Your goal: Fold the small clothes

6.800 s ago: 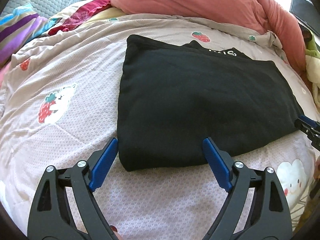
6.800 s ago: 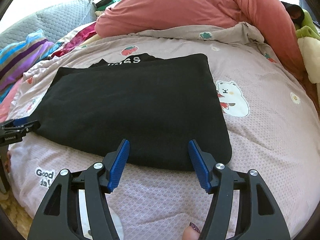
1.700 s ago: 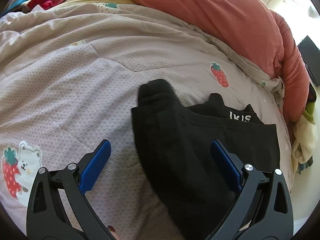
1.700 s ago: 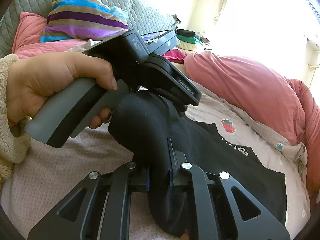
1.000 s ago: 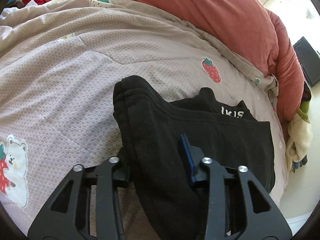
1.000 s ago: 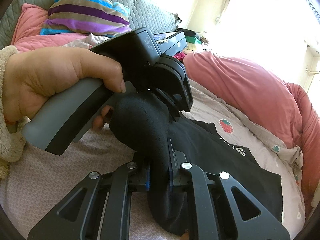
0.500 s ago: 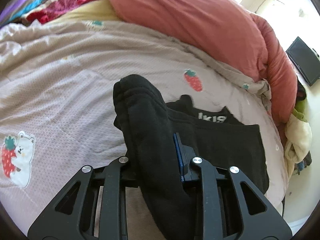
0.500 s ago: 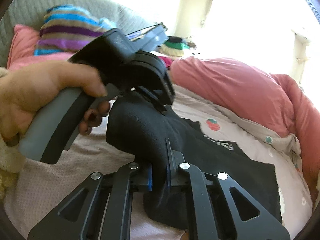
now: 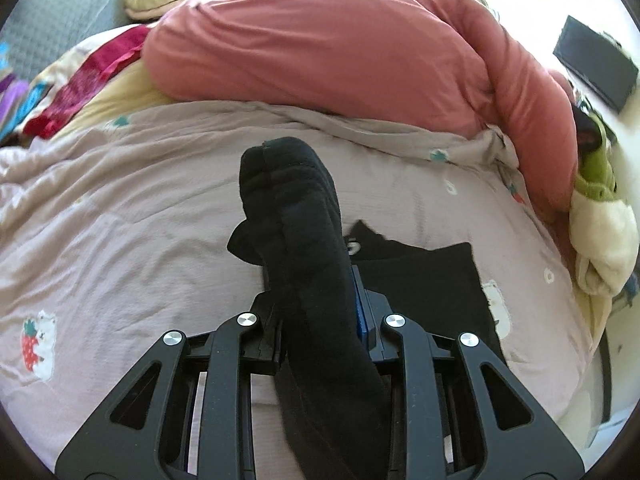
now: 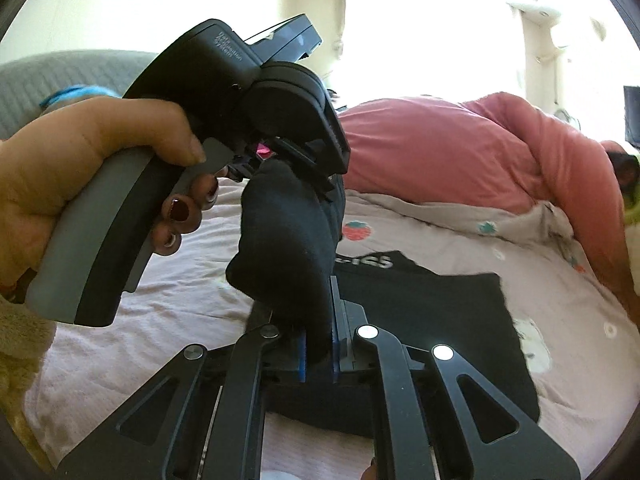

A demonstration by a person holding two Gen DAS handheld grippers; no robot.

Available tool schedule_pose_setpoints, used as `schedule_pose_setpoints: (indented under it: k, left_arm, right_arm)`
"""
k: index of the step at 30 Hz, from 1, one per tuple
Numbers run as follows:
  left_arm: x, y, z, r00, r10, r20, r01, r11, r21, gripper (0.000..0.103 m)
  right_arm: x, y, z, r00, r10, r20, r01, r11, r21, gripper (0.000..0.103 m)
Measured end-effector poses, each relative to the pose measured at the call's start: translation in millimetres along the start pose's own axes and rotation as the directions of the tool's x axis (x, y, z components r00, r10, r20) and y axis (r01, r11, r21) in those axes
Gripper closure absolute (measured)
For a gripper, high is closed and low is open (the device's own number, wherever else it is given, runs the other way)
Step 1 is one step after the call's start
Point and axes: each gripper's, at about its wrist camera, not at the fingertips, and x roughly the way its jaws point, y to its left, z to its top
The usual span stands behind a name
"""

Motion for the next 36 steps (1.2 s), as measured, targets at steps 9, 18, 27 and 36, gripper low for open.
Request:
schedule_pose_setpoints:
  k: [9,18,27,36]
  left_arm:
    - [43,-75,3,0.997,0.042,-0.059,-0.036,0.994,0.099,0.082]
    - [82,-122,-8,0.990,0.076,-0.116,-0.054,0.982,0.178,0.073]
    - [94,-135,-9,0.991,-0.013,-0.132,0.036,0.984,0.174,0.026]
    - [47,-82,-19,1.000,0.016,0.023,-0.018,0.994,0.104,0.026]
  right_arm:
    - [-7,-58,-18,0.999,-0.029,-0.036,0.033,0.991,0.132,0.096]
    - [-6,-89,-40,0.996,-0.002,-0.090,0.023,0.972,0.233,0.096]
    - [9,-131,-65,0.980,0.101,-0.172,-0.011,0.888,0.459,0.085]
    - [-3,-147,-73,0.969,0.190,-0.155,-0.068,0.816,0.575,0.054]
